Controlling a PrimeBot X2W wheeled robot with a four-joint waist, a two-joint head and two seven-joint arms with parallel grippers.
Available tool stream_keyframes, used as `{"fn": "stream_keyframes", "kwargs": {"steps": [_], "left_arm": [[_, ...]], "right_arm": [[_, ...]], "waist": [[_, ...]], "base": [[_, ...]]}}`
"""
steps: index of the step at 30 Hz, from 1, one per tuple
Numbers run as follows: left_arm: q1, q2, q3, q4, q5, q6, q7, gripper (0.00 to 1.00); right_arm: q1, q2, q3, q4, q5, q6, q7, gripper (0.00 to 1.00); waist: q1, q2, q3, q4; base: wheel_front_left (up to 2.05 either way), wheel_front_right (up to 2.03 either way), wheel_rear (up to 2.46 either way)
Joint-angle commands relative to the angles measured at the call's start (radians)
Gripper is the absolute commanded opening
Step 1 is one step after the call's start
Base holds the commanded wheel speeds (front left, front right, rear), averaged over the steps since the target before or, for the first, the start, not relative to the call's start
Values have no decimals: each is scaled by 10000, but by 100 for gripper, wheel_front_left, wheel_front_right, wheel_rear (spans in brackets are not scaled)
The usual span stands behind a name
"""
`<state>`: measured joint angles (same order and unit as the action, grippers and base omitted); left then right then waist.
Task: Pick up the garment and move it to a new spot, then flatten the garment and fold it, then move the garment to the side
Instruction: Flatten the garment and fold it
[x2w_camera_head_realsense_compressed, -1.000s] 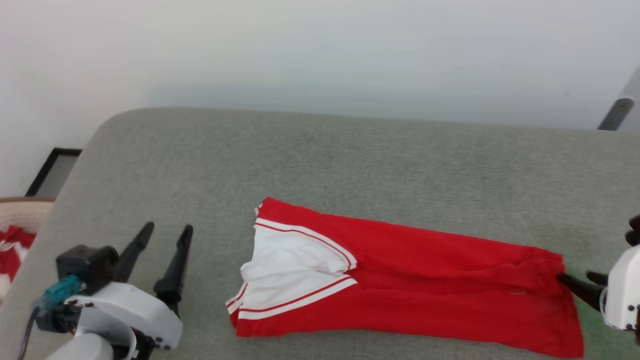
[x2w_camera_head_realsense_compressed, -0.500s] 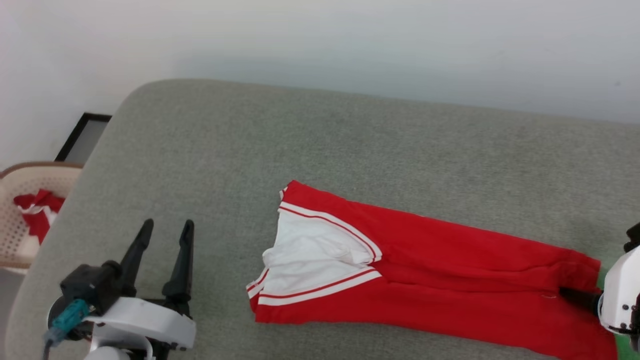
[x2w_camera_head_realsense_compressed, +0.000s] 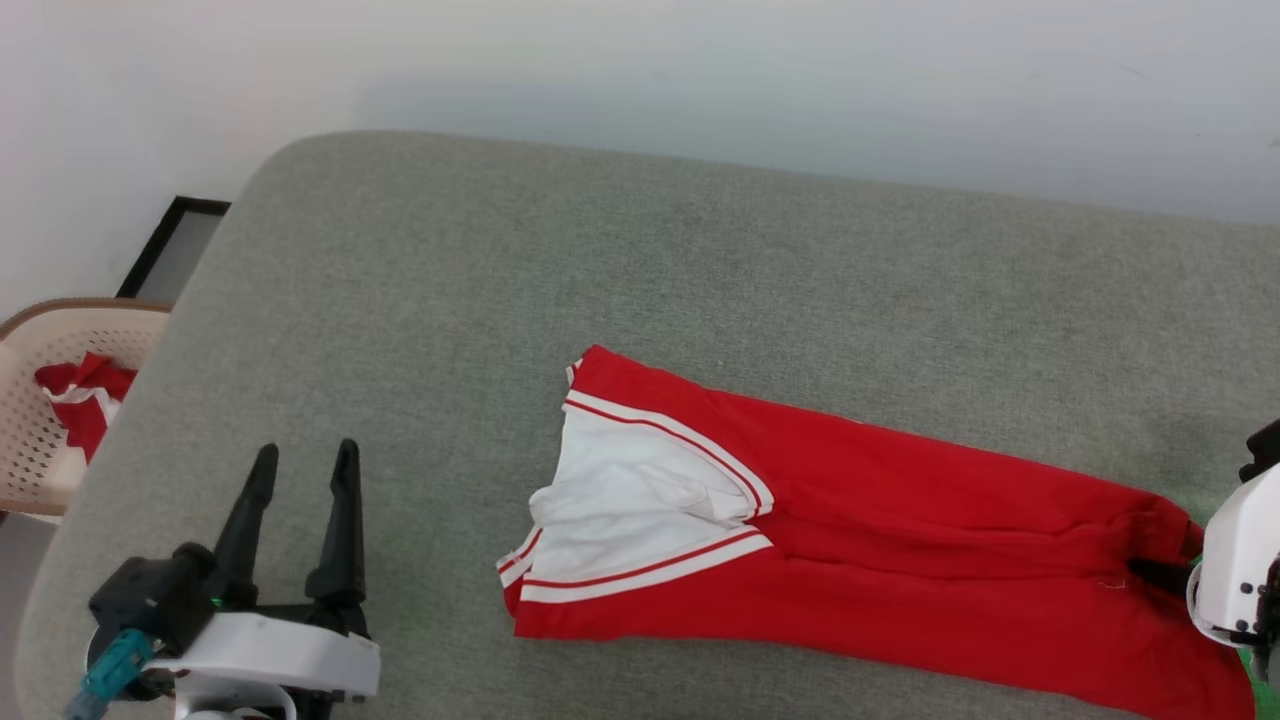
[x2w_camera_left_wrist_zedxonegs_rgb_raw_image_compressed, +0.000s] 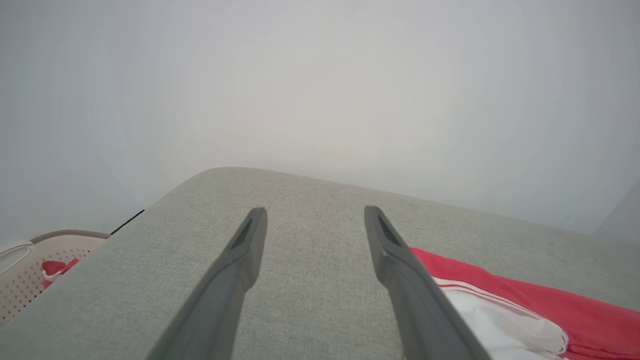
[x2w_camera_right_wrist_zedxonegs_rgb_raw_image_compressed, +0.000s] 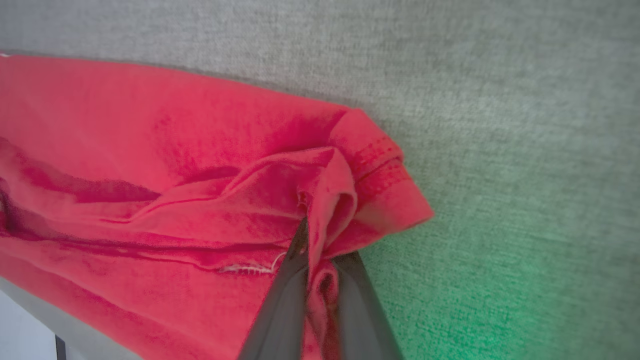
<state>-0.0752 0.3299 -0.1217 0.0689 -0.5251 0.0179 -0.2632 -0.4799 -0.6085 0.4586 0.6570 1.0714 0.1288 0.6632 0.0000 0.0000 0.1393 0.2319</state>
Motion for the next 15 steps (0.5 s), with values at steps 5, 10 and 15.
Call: {"fn": "stream_keyframes", "kwargs": {"steps": [5, 10, 15], "left_arm": [[98, -425, 600, 28, 414, -397, -8, 100], [84, -625, 874, 87, 681, -649, -8, 100], [-7, -803, 1146, 102, 891, -859, -8, 100]], "right_arm": [[90, -294, 83, 184, -179, -7, -240, 0], [-116, -897, -31, 436, -529, -27, -548, 0], [-580, -1405, -156, 950, -766, -11, -653, 0]], "waist": [[0, 0, 102, -229], [0, 0, 188, -416], [0, 0, 353, -627]], "base": [[0, 0, 0], [0, 0, 0], [0, 0, 0]]}}
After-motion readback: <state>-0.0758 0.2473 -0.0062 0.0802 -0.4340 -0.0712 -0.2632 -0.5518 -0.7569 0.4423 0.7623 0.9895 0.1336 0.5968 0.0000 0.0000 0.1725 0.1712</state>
